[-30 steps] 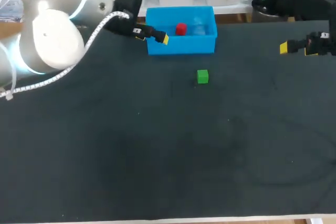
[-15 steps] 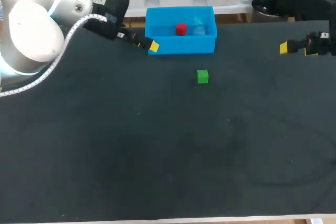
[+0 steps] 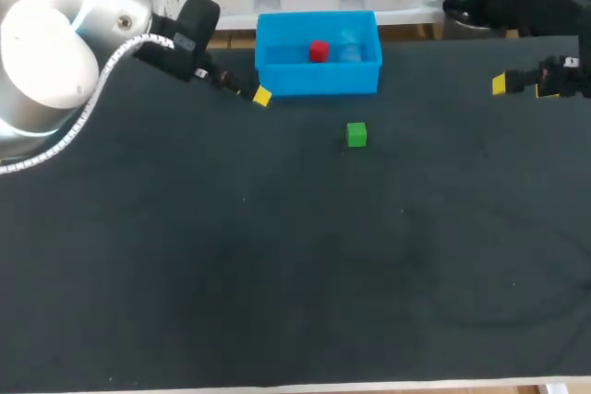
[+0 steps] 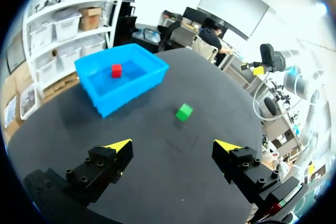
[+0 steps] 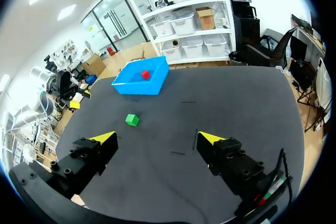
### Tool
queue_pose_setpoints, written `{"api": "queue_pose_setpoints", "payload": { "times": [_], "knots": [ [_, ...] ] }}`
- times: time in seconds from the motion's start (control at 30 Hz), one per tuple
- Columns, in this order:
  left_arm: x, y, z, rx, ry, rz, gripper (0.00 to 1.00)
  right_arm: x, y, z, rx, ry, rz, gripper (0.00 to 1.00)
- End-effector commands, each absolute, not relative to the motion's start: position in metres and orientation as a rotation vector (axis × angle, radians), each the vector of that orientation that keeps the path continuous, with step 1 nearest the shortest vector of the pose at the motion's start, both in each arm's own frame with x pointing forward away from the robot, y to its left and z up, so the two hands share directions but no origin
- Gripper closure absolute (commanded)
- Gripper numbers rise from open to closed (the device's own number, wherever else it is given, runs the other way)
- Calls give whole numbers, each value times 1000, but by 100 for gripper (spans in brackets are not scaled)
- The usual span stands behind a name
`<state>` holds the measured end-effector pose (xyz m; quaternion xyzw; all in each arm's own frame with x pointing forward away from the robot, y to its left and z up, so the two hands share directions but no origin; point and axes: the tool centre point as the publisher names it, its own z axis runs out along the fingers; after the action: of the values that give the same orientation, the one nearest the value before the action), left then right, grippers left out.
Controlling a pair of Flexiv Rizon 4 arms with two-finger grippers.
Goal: Use the left arm to pick the red cube and place it into the blue plastic box first, then use the right arm to grasp the green cube and put it into the same blue plastic box after the first action is fully finished.
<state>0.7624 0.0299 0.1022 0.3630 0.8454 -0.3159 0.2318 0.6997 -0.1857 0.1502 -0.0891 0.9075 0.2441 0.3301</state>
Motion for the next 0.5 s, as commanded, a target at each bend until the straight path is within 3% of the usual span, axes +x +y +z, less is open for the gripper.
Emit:
{"api": "queue_pose_setpoints", "payload": {
  "times": [0.03, 0.5],
  "knots": [
    [761, 38, 100, 992, 2328, -862, 0, 700, -186, 150, -233, 2374, 638, 0],
    [754, 52, 97, 990, 2343, -846, 0, 700, -186, 150, -233, 2374, 638, 0]
  ]
}}
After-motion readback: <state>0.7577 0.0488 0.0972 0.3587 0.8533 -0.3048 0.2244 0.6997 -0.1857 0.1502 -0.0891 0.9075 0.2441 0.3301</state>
